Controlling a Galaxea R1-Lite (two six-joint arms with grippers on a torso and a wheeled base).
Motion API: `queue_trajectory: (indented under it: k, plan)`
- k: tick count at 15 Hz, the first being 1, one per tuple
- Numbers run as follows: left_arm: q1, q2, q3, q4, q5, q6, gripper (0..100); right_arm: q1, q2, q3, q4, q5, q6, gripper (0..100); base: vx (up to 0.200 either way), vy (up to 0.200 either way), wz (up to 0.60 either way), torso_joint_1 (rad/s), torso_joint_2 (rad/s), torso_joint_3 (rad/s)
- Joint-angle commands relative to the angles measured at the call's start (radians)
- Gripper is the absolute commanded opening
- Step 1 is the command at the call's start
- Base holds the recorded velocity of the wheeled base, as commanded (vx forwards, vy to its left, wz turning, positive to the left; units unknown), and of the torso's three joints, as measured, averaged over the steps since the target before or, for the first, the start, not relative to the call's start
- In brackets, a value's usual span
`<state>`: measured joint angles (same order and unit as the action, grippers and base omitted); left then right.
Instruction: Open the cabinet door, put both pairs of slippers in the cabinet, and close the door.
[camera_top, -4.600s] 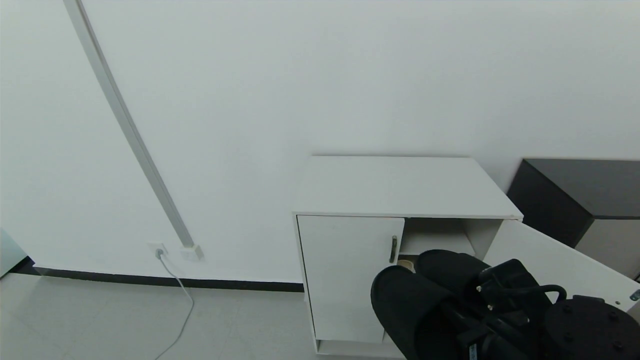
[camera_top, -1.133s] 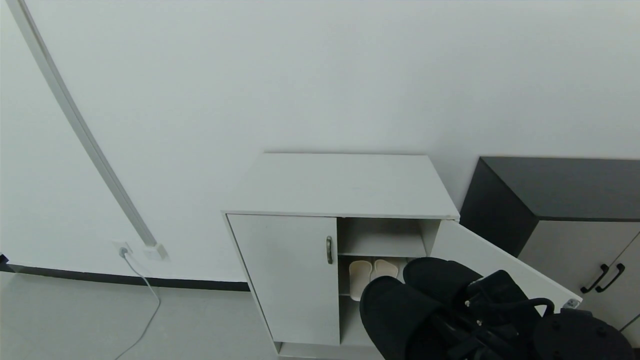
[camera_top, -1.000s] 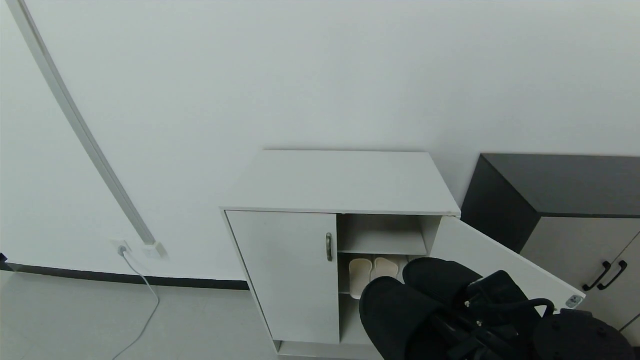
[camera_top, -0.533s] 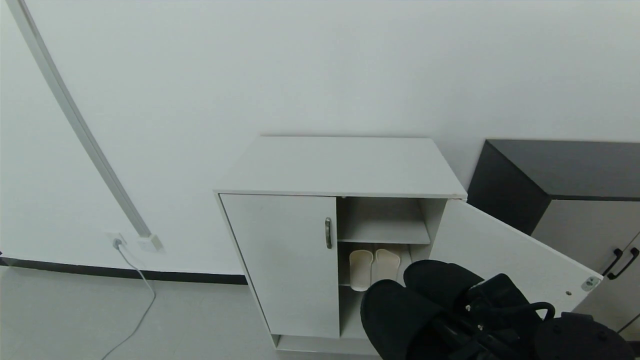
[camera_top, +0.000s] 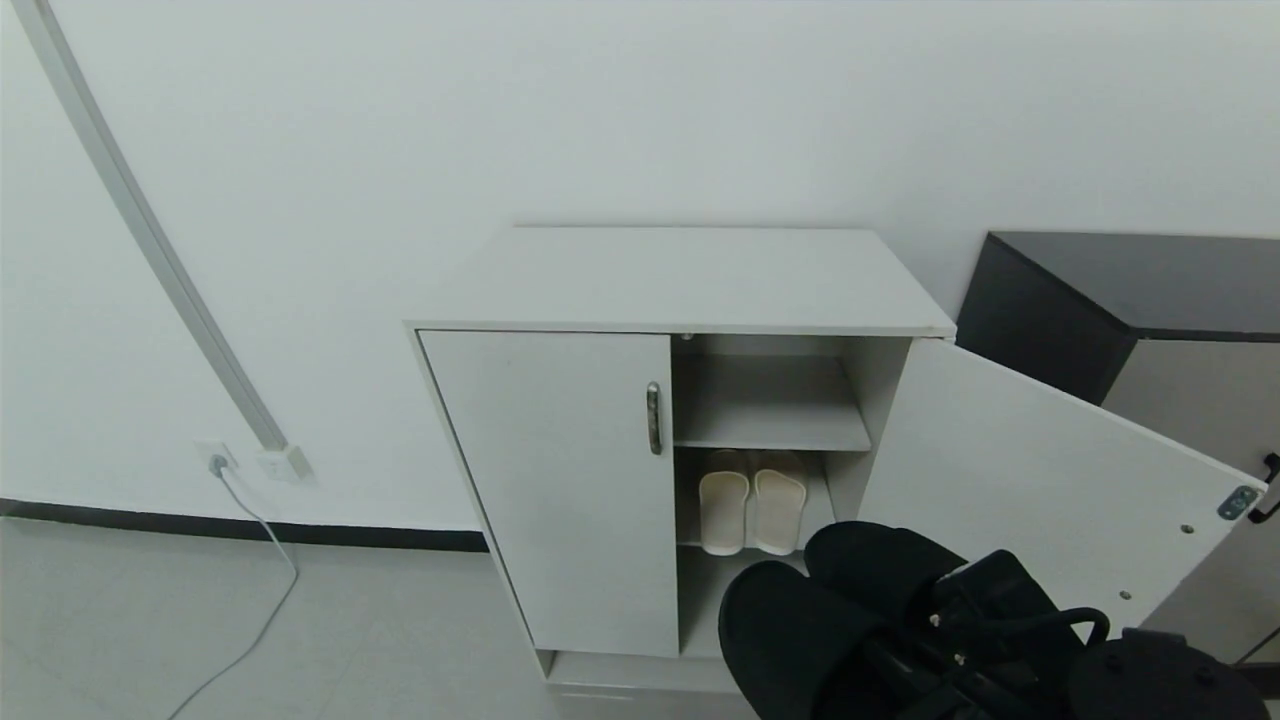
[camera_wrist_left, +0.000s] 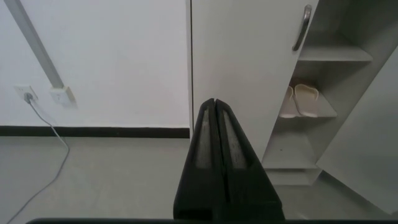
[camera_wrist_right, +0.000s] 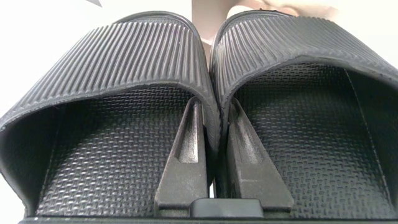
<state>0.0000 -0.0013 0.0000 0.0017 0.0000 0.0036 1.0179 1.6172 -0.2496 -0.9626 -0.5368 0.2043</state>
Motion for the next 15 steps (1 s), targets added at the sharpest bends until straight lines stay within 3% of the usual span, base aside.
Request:
queue_trajectory:
  k: [1, 15]
  plan:
    - [0.000, 0.001, -0.002, 0.000, 0.000, 0.001, 0, 0.005, 0.001, -0.004, -0.001, 0.000, 0.000, 0, 0.000, 0.000, 0.00, -0.188, 0.51, 0.315]
    - [0.000, 0.001, 0.000, 0.000, 0.000, 0.001, 0, 0.010, 0.055, -0.023, -0.010, -0.009, 0.011, 0, 0.000, 0.000, 0.00, -0.140, 0.47, 0.333]
